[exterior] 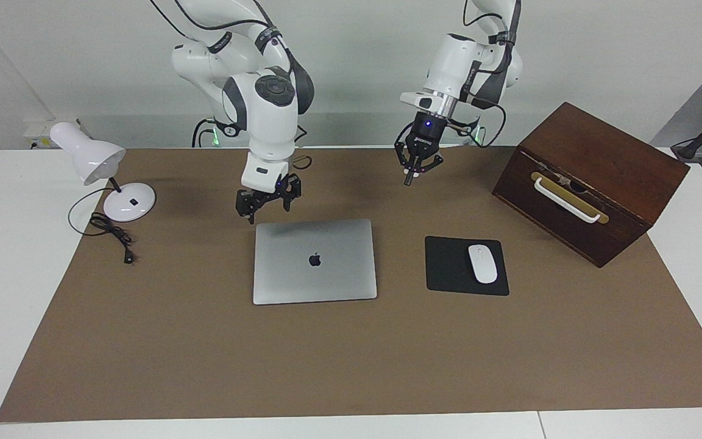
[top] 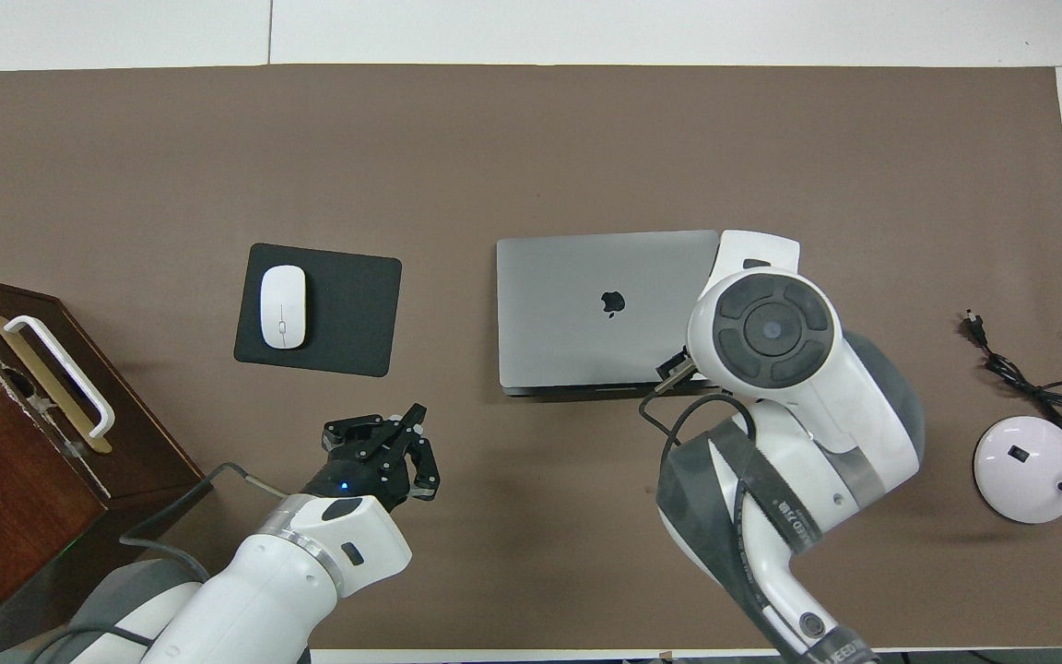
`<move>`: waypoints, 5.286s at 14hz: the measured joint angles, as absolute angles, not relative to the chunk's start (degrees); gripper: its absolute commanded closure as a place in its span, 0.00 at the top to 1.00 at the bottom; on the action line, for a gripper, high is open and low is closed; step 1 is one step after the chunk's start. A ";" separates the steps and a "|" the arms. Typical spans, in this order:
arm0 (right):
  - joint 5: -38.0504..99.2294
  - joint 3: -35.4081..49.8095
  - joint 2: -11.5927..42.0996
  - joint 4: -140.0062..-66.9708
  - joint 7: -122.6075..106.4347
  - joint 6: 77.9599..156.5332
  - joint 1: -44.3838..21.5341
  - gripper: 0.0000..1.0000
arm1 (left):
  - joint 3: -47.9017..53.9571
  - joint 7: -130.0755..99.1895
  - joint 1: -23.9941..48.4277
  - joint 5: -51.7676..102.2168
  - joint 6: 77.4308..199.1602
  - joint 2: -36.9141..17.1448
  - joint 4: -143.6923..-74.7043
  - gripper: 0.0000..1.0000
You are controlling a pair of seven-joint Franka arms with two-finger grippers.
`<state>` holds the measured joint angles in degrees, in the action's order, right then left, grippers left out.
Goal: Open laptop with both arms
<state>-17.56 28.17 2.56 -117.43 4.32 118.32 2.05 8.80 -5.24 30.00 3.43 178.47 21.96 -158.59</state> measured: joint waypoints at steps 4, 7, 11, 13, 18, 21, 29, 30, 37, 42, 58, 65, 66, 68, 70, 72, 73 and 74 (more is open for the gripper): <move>-19.33 29.36 1.55 -120.45 7.80 120.36 0.25 1.00 | 11.06 -5.19 30.60 3.42 187.40 14.40 -158.66 0.00; -19.33 29.65 0.77 -121.68 9.46 120.48 -0.44 1.00 | 11.45 -5.12 31.61 3.42 190.26 11.95 -158.64 0.00; -19.33 30.17 0.32 -123.29 9.78 122.95 -0.47 1.00 | 11.57 -4.14 32.74 3.42 194.00 8.23 -158.66 0.00; -19.63 30.45 0.31 -124.63 11.02 124.33 -0.96 1.00 | 11.61 -2.94 32.77 3.42 195.05 6.56 -158.66 0.00; -22.32 30.96 0.29 -127.31 14.54 126.35 -2.33 1.00 | 11.67 -2.09 32.87 3.41 198.40 2.46 -158.56 0.00; -22.81 30.96 0.33 -128.42 15.89 128.49 -2.36 1.00 | 11.69 -2.08 33.47 3.41 198.69 1.16 -158.44 0.00; -28.19 31.00 1.75 -130.97 21.12 132.87 -3.34 1.00 | 11.70 -2.09 36.38 5.86 198.93 -2.86 -155.34 0.00; -28.23 31.00 1.91 -130.99 21.12 133.27 -3.34 1.00 | 11.70 -2.09 36.60 6.15 198.93 -3.41 -154.80 0.00; -29.10 30.90 3.51 -131.08 21.12 135.35 -3.10 1.00 | 11.67 -2.09 37.84 7.35 199.15 -6.20 -152.52 0.00; -31.15 30.90 3.73 -131.09 21.15 135.67 -3.09 1.00 | 11.41 -2.09 37.84 7.53 199.18 -8.12 -150.82 0.00; -35.36 30.86 4.32 -130.96 21.15 138.34 -2.60 1.00 | 9.18 -2.09 37.84 7.83 199.37 -12.93 -146.45 0.00; -35.64 30.86 4.32 -130.82 21.15 138.34 -2.60 1.00 | 8.83 -2.09 37.84 7.84 199.43 -12.99 -146.16 0.00; -35.64 30.86 4.32 -130.81 21.15 138.34 -2.60 1.00 | 8.84 -2.09 37.84 7.84 199.44 -13.00 -146.10 0.00; -35.65 30.86 4.32 -130.81 21.15 138.34 -2.60 1.00 | 8.83 -2.09 37.84 7.85 199.45 -13.00 -145.93 0.00; -35.65 30.86 4.32 -130.81 21.15 138.34 -2.60 1.00 | 8.72 -2.09 37.84 7.87 199.45 -13.01 -145.79 0.00; -35.66 30.86 4.33 -130.81 21.15 138.34 -2.60 1.00 | 8.37 -2.09 37.84 7.88 199.45 -13.02 -145.72 0.00; -35.66 30.86 4.33 -130.81 21.15 138.34 -2.60 1.00 | 8.13 -2.09 37.83 7.88 199.46 -13.02 -145.69 0.00; -35.66 30.86 4.33 -130.81 21.15 138.34 -2.60 1.00 | 7.97 -2.09 37.83 7.88 199.49 -13.03 -145.59 0.00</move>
<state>-35.66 30.86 4.33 -130.81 21.15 138.34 -2.60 7.97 -2.09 37.83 7.88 199.49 -13.03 -145.59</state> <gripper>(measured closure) 0.000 0.991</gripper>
